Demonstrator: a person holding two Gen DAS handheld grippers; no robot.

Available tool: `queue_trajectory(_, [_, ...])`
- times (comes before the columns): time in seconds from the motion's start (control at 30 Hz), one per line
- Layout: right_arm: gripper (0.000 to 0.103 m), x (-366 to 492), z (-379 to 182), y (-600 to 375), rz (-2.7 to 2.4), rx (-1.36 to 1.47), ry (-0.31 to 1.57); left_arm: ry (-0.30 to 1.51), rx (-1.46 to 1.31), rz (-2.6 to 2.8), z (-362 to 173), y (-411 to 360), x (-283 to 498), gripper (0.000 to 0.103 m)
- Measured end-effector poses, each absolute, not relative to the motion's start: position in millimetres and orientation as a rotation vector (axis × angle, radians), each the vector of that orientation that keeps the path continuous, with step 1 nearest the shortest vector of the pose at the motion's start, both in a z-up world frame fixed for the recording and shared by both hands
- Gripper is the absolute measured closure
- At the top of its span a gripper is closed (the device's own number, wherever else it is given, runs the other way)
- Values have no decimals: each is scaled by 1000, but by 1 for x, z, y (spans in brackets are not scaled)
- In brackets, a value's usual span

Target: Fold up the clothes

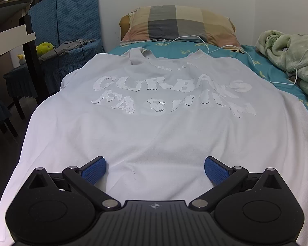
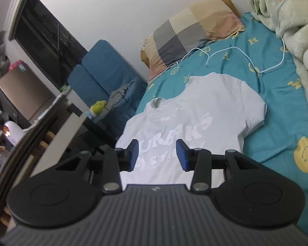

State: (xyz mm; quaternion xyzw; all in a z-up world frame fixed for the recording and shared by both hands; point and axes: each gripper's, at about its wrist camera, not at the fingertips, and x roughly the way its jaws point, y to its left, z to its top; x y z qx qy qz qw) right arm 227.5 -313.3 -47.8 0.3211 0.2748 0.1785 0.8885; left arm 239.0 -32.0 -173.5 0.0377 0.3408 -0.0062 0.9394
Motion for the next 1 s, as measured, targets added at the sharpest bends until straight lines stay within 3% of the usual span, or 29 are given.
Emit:
queue_trajectory(0.3, [57, 226, -46, -309, 456, 737, 524, 696, 77, -12, -174, -32, 239, 0])
queue_trajectory(0.37, [49, 222, -41, -304, 477, 737, 488, 696, 77, -12, -174, -32, 239, 0])
queue_trajectory(0.53, [8, 214, -31, -296, 517, 713, 419, 695, 77, -12, -174, -33, 239, 0])
queue_trajectory(1.0, [9, 227, -55, -312, 344, 689, 449, 695, 77, -13, -173, -32, 239, 0])
